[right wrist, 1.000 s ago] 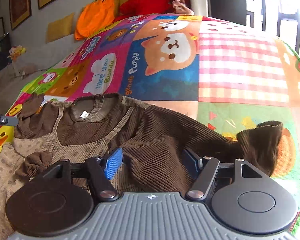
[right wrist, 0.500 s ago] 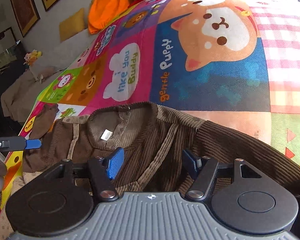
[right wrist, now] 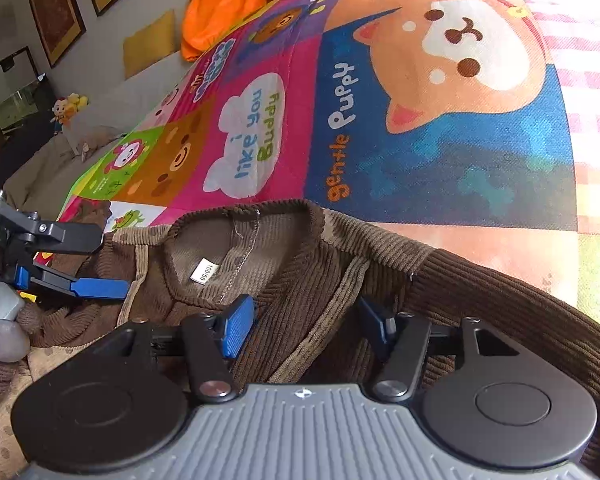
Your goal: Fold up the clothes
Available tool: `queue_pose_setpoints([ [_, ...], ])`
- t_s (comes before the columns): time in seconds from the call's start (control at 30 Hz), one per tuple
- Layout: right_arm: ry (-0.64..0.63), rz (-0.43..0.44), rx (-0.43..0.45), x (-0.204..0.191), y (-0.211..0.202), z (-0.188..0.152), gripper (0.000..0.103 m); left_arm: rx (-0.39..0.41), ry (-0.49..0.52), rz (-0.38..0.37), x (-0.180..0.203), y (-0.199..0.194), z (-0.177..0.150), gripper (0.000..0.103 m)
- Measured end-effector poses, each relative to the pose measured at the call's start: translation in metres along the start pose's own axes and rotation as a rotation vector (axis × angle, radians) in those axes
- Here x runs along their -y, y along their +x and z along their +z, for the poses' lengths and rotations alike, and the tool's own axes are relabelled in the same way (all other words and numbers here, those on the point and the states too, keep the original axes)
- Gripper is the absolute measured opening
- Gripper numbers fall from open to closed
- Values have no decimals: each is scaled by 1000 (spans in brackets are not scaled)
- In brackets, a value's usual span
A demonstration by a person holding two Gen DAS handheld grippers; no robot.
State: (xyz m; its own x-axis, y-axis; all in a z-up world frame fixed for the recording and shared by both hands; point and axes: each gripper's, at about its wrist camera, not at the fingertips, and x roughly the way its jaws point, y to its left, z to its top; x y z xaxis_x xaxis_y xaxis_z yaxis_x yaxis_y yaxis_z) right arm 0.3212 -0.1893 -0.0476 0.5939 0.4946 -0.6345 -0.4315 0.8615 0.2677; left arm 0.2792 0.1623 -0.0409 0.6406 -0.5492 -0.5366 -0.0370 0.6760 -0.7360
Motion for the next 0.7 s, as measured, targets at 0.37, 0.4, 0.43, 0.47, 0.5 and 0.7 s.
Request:
queue_pose_setpoints([
  [0.37, -6, -87, 96, 6, 31, 40, 59, 90, 61, 120, 10, 30, 58, 103],
  [0.4, -6, -97, 111, 7, 33, 46, 59, 101, 75, 135, 12, 34, 64, 103],
  [0.43, -7, -107, 125, 9, 36, 52, 58, 119, 94, 153, 13, 36, 70, 103],
  [0.47, -20, -118, 130, 8, 37, 54, 57, 138, 113, 172, 14, 39, 77, 103],
  [0.5, -38, -129, 131, 7, 38, 55, 57, 164, 138, 195, 15, 41, 84, 103],
  [0.7, -144, -196, 142, -2, 40, 63, 55, 198, 159, 228, 21, 32, 97, 103],
])
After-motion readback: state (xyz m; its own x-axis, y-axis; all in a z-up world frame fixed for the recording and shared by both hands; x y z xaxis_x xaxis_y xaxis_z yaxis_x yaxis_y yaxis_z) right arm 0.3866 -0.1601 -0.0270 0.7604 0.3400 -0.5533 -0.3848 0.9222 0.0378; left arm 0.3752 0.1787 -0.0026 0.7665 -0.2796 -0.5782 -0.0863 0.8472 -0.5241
